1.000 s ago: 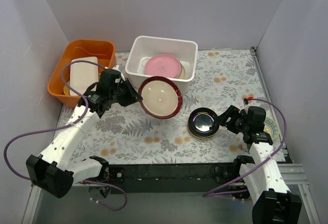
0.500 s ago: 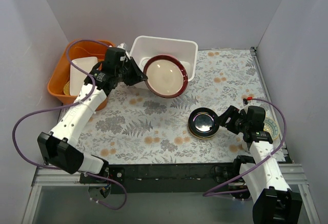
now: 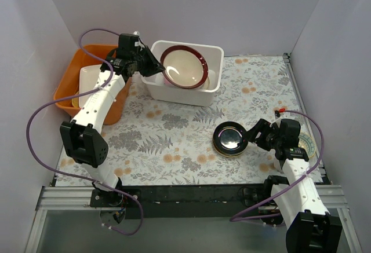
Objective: Place the plates into the plastic bin on the countertop
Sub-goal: Place the plate in the plastic bin.
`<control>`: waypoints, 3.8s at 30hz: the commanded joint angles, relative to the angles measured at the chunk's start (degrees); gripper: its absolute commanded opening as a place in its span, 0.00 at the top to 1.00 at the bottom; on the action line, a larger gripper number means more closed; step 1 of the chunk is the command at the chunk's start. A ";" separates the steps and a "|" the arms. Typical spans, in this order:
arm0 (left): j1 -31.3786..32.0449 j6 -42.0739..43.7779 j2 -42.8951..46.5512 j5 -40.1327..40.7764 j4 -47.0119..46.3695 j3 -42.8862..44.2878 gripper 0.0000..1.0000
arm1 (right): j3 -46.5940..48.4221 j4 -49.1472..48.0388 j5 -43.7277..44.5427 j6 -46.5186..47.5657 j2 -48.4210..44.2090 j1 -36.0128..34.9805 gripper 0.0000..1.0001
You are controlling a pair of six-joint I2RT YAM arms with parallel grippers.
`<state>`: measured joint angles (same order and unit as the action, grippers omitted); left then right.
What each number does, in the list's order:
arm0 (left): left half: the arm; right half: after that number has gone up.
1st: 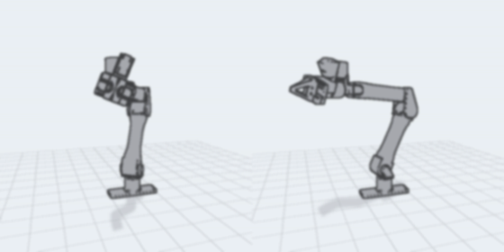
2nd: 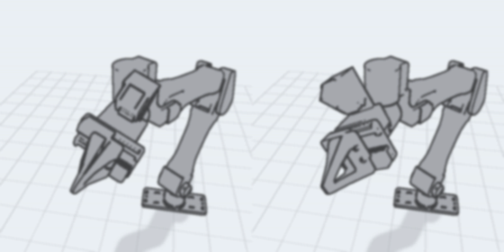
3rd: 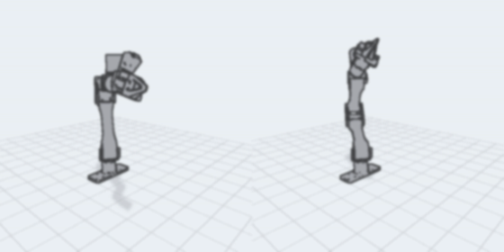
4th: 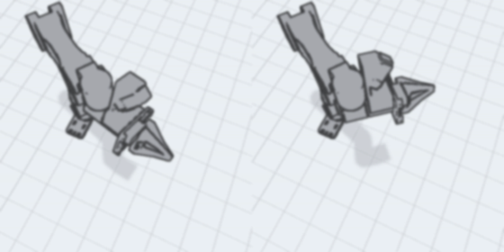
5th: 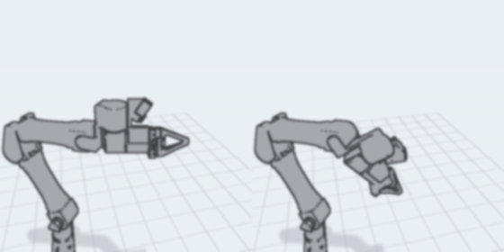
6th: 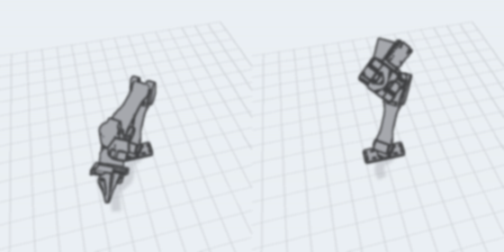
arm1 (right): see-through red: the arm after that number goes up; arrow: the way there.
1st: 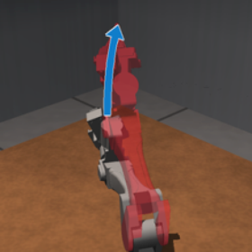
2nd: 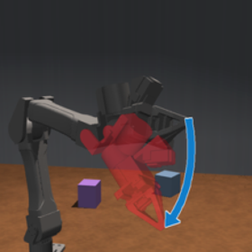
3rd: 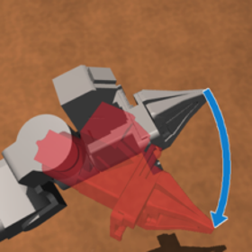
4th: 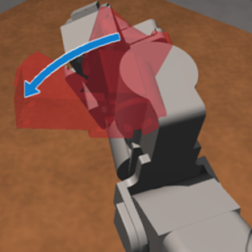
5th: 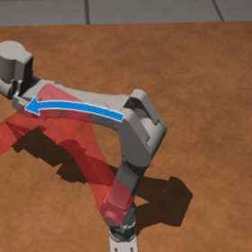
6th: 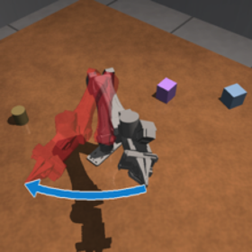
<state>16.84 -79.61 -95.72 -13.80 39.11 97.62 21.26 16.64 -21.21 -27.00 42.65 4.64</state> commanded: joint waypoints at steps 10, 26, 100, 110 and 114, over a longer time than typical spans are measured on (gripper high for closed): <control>-1.99 -1.33 -8.59 -6.41 -4.22 17.77 1.00 | 2.21 -0.91 -0.15 0.55 0.32 0.10 0.27; -2.60 -1.86 -20.11 -8.17 -5.63 21.91 1.00 | 1.51 -1.26 -0.23 0.81 1.11 0.19 0.27; -4.89 1.48 -2.90 -14.32 -8.35 11.37 0.02 | 0.01 -1.62 -4.71 0.02 1.03 0.28 0.27; 1.86 -0.45 15.45 -11.52 -10.81 -9.54 0.02 | -0.60 0.23 -5.07 0.55 -0.64 0.19 0.24; 8.89 -1.68 21.62 -7.13 -10.81 -18.15 0.03 | -0.95 1.90 -5.16 0.99 -2.13 0.19 0.05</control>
<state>19.59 -79.90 -80.75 -25.23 28.32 85.19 20.64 17.15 -25.54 -26.96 42.28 4.67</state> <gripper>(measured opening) 0.979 0.811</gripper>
